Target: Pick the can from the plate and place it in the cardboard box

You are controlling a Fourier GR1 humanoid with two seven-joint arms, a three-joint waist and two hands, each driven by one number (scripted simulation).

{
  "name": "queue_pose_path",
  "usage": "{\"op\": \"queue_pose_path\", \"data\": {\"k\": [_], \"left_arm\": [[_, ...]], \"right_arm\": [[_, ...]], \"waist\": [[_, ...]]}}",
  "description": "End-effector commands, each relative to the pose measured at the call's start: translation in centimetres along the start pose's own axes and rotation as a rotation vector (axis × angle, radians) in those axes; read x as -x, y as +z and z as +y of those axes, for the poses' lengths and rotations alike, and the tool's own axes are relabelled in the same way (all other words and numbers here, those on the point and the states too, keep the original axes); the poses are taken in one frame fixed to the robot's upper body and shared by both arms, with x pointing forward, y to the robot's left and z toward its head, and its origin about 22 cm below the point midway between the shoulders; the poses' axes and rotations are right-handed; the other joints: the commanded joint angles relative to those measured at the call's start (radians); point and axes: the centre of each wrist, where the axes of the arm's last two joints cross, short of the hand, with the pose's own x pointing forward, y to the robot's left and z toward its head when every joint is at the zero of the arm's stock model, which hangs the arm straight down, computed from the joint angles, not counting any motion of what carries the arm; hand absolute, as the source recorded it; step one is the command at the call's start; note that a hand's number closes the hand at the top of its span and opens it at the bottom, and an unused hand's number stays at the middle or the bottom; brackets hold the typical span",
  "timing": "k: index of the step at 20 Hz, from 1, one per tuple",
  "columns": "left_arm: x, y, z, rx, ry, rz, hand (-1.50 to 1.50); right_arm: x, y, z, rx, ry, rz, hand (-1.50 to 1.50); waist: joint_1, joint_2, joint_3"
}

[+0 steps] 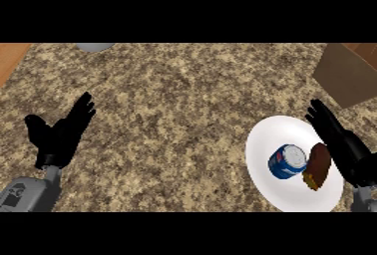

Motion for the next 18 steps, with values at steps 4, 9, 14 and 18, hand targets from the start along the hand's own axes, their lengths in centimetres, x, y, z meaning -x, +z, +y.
{"op": "queue_pose_path", "data": {"k": [4,9,14,18], "left_arm": [[-0.2,1.3,5.1,-0.235,-0.298,-0.062,0.00],[-0.2,1.1,6.5,-0.278,-0.385,-0.034,0.00],[1.7,1.8,6.6,-0.299,-0.404,-0.028,0.00],[1.6,2.2,5.3,-0.301,-0.403,-0.037,0.00]], "right_arm": [[-2.8,-0.7,-0.5,-0.144,-0.047,-0.082,-1.50],[-8.7,-0.3,-3.0,-0.346,0.728,-0.174,-1.50],[2.6,2.4,-4.5,-0.263,0.160,-0.263,-1.50],[0.3,1.6,-9.1,-0.357,0.246,-0.375,-1.50]], "waist": [[-0.004,0.008,-0.008],[-0.002,0.002,-0.010],[-0.014,0.017,-0.005],[-0.011,0.012,-0.007]]}}
